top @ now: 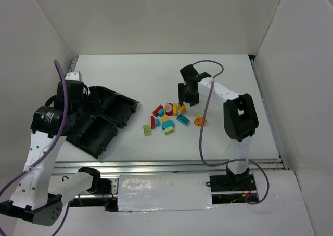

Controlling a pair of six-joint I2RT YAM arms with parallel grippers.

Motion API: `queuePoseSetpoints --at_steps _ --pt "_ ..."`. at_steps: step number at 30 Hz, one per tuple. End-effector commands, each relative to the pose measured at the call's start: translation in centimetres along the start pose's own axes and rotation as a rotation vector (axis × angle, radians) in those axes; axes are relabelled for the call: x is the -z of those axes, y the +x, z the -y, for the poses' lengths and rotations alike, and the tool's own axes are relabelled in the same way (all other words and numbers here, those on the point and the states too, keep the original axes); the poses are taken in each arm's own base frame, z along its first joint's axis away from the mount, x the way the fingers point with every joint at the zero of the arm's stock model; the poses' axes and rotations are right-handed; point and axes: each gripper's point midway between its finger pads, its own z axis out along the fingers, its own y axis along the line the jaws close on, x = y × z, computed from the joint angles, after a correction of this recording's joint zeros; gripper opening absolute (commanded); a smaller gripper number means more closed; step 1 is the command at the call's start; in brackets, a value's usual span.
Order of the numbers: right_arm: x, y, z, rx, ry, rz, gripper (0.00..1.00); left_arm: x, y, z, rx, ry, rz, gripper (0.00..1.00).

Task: Sort the legos into containers by color

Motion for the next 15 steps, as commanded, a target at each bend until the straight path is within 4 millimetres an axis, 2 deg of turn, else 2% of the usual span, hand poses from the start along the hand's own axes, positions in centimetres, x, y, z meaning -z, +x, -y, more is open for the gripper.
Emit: queuePoseSetpoints --at_steps 1,4,9,15 --pt "-1.0 -1.7 -1.5 0.047 -0.020 0.036 0.59 0.1 -0.5 0.1 -0.013 0.008 0.015 0.99" --pt "-2.1 -2.1 -1.5 0.048 0.004 0.039 0.59 0.2 -0.6 0.1 -0.020 0.004 0.015 1.00" --pt "-4.0 -0.7 -1.2 0.052 0.025 -0.018 0.59 -0.1 -0.3 0.0 -0.023 0.002 0.009 1.00" --pt "-4.8 0.1 -1.4 0.061 0.013 -0.038 0.59 -0.5 0.0 0.0 -0.027 -0.004 0.004 1.00"
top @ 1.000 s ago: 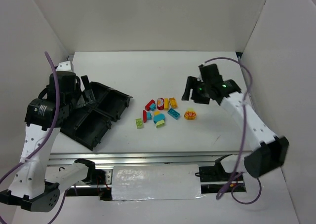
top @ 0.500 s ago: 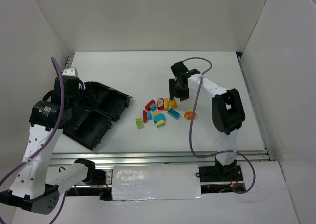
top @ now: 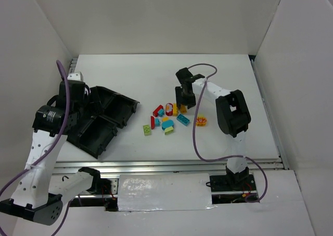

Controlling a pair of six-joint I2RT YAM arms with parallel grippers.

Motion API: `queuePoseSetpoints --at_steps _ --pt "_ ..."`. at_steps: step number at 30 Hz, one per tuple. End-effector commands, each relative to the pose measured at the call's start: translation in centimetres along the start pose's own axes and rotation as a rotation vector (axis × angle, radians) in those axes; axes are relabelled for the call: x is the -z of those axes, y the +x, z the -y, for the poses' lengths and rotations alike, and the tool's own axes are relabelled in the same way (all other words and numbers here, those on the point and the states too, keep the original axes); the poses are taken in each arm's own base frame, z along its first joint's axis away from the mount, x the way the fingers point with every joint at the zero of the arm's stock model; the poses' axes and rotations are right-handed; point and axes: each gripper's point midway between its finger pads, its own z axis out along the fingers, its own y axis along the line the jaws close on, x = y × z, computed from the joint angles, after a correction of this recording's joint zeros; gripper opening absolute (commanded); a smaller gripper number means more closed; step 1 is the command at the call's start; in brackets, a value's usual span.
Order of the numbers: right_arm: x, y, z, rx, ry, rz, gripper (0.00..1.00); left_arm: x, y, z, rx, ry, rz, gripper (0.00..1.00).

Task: Sort the legos into containers by color

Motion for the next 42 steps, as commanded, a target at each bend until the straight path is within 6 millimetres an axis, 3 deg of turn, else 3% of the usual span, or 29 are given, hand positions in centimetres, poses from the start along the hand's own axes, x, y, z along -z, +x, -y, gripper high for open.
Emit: queuePoseSetpoints --at_steps 1,6,10,11,13,16,18,21,22,24,25,26,29,31,32,33,35,37,38,39,42 --pt "-0.4 -0.6 -0.7 0.026 -0.005 0.011 0.58 -0.1 -0.4 0.1 -0.019 0.004 0.017 0.99" --pt "-1.1 -0.4 -0.3 0.023 0.028 -0.007 0.47 -0.4 -0.7 0.4 -0.025 0.008 0.012 1.00" --pt "-1.1 -0.3 0.2 0.031 0.045 -0.001 0.45 -0.6 -0.6 0.7 -0.027 0.018 0.005 1.00" --pt "-0.8 -0.4 0.3 0.027 0.049 0.007 0.29 -0.7 -0.6 0.7 -0.026 0.019 0.003 1.00" --pt "-0.2 -0.8 0.4 0.018 0.057 0.029 0.19 -0.8 -0.5 1.1 -0.025 0.034 -0.004 0.99" --pt "2.5 -2.7 0.7 -0.002 0.073 0.111 0.10 -0.8 -0.7 2.2 -0.012 0.088 -0.012 0.99" --pt "5.9 -4.2 0.4 -0.016 0.053 0.191 0.00 -0.8 -1.0 3.5 0.004 0.144 -0.016 1.00" --pt "11.4 -5.3 -1.4 -0.022 -0.071 0.283 0.00 0.0 -1.4 6.9 0.043 0.318 -0.040 0.99" --pt "14.5 -5.5 -3.2 0.000 -0.194 0.326 0.00 0.6 -1.9 9.1 0.076 0.429 -0.045 0.99" --pt "16.8 -3.9 -5.7 0.054 -0.366 0.323 0.00 1.3 -2.0 11.3 0.112 0.549 -0.066 0.99" --pt "20.4 -3.4 -8.1 0.103 -0.554 0.357 0.00 1.9 -3.1 12.8 0.160 0.625 -0.044 1.00" --pt "20.5 -2.1 -8.7 0.115 -0.608 0.340 0.00 2.5 -2.4 14.3 0.173 0.717 -0.087 0.99" --pt "23.1 -0.4 -10.7 0.111 -0.748 0.339 0.00 3.5 -3.2 16.0 0.234 0.831 -0.083 1.00" --pt "25.1 0.2 -12.8 0.128 -0.877 0.356 0.00 4.4 -4.1 15.9 0.263 0.845 -0.034 1.00" --pt "25.3 2.0 -13.7 0.141 -0.976 0.300 0.00 4.6 -4.5 15.6 0.270 0.838 -0.004 0.99" --pt "27.2 1.4 -15.1 0.135 -1.085 0.341 0.00 5.1 -4.9 15.5 0.271 0.845 0.019 0.99" --pt "29.1 3.4 -16.5 0.134 -1.233 0.280 0.00 6.4 -5.3 15.8 0.257 0.897 0.040 1.00" --pt "31.5 3.7 -18.3 0.198 -1.339 0.318 0.00 7.2 -5.3 16.6 0.244 0.955 0.021 0.99" --pt "31.9 3.7 -19.0 0.195 -1.357 0.317 0.00 7.5 -5.1 16.8 0.242 0.976 0.004 0.99" --pt "30.8 3.9 -20.0 0.172 -1.327 0.282 0.00 7.7 -5.2 16.6 0.260 0.970 0.005 1.00" --pt "30.2 3.3 -22.1 0.173 -1.343 0.277 0.00 7.9 -5.5 15.6 0.280 0.930 0.062 0.99"
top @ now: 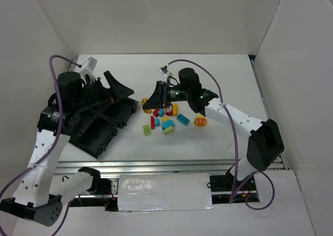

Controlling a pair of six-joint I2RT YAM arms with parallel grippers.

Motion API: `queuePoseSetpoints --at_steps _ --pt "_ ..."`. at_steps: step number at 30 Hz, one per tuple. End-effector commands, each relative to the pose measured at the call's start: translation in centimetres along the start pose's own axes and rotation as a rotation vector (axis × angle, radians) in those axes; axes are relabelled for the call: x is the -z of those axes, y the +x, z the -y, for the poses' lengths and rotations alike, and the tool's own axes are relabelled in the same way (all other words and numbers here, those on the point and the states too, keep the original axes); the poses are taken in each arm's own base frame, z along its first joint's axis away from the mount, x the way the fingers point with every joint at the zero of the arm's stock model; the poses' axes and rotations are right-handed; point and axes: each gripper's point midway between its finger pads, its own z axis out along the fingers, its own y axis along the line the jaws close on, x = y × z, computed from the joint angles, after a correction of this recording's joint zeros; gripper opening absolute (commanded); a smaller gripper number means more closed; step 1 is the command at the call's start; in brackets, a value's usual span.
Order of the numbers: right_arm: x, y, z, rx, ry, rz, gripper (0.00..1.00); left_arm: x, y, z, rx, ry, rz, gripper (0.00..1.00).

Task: Sort the legos into containers by color

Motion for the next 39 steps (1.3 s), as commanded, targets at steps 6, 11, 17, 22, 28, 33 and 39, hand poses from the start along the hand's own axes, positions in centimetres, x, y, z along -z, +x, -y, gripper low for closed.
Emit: queuePoseSetpoints --at_steps 6,11,17,22,28,33,39 --pt "-2.0 -0.3 -12.4 0.118 -0.554 -0.057 0.00 0.8 0.8 0.1 -0.013 0.009 -0.019 0.94" --pt "-3.5 -0.3 -12.9 0.123 -0.584 -0.063 0.00 1.4 1.1 0.9 -0.020 0.060 -0.003 0.79" --pt "-1.8 0.0 -14.9 0.117 -0.736 -0.072 0.00 1.6 1.8 0.7 -0.029 0.059 -0.035 0.62" --pt "-2.5 0.2 -13.6 0.129 -0.662 -0.056 0.00 1.8 1.9 1.5 -0.027 0.102 -0.036 0.54" --pt "-2.5 0.3 -12.9 0.117 -0.619 -0.049 0.00 2.0 2.2 2.4 -0.043 0.156 -0.055 0.32" --pt "-2.4 0.1 -13.1 0.118 -0.616 -0.046 0.08 1.8 2.4 3.3 -0.045 0.220 -0.073 0.00" --pt "-2.0 -0.2 -12.6 0.109 -0.613 -0.031 0.40 1.7 1.7 2.9 -0.041 0.181 -0.037 0.00"
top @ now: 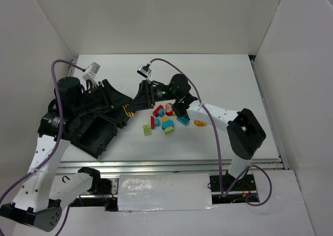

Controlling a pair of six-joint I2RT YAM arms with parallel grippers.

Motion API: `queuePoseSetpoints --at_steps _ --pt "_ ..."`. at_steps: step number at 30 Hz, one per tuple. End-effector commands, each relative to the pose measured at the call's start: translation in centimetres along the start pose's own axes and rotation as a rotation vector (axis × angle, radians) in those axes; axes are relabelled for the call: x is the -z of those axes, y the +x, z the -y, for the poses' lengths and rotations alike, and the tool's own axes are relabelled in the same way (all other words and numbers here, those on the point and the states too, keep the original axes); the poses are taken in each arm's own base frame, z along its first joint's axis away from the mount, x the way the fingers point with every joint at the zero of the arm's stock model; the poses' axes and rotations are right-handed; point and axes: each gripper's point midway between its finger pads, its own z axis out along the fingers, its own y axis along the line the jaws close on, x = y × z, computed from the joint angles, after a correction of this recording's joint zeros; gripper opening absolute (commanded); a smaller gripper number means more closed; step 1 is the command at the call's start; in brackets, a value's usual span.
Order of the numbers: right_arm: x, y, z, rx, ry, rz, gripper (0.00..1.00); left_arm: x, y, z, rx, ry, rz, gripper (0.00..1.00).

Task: Sort the legos into containers by color

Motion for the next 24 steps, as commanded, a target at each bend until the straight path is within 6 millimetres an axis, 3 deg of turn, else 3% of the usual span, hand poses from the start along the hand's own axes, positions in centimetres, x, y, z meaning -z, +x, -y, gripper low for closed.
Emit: queuePoseSetpoints --at_steps 1,3,5,6,10,15,16,17,18,19,21,22,24 --pt "0.7 -1.1 -2.5 0.095 -0.034 0.041 0.51 0.6 -0.6 1.8 -0.026 0.060 0.020 0.00" --pt "0.9 -1.1 -2.3 0.095 -0.025 0.044 0.55 0.5 -0.7 1.6 -0.022 0.050 0.023 0.00" --pt "0.9 -1.0 -2.2 0.092 -0.024 0.039 0.80 0.6 -0.8 1.6 -0.017 0.047 0.033 0.00" --pt "1.0 -1.1 -2.2 0.091 -0.022 0.040 0.99 0.5 -0.9 1.5 -0.016 0.042 0.035 0.00" --pt "1.0 -1.0 -1.5 0.084 -0.001 0.037 1.00 0.4 -1.3 1.0 -0.015 0.011 0.055 0.00" --pt "2.6 -1.0 1.5 0.069 0.099 0.082 0.99 0.8 -3.7 -2.1 -0.032 -0.199 0.155 0.00" --pt "3.7 -1.6 1.5 0.079 0.120 0.116 1.00 0.5 -4.2 -3.4 -0.037 -0.261 0.163 0.00" --pt "4.8 -1.1 2.8 0.047 0.159 0.134 1.00 0.6 -5.0 -3.9 -0.045 -0.305 0.188 0.00" --pt "5.9 -1.5 3.5 0.050 0.194 0.176 0.99 0.8 -5.8 -5.6 -0.048 -0.397 0.225 0.00" --pt "7.7 -2.3 3.3 0.055 0.237 0.223 0.99 0.5 -6.2 -6.9 -0.051 -0.452 0.234 0.00" --pt "10.5 -1.8 5.5 0.051 0.363 0.271 1.00 0.1 -7.1 -8.9 -0.053 -0.531 0.273 0.00" --pt "13.1 -2.2 6.8 -0.011 0.512 0.343 0.99 0.0 -7.8 -10.5 -0.051 -0.607 0.305 0.00" --pt "16.1 -2.4 8.4 0.017 0.706 0.390 1.00 -0.8 -8.2 -12.7 -0.051 -0.671 0.334 0.00"
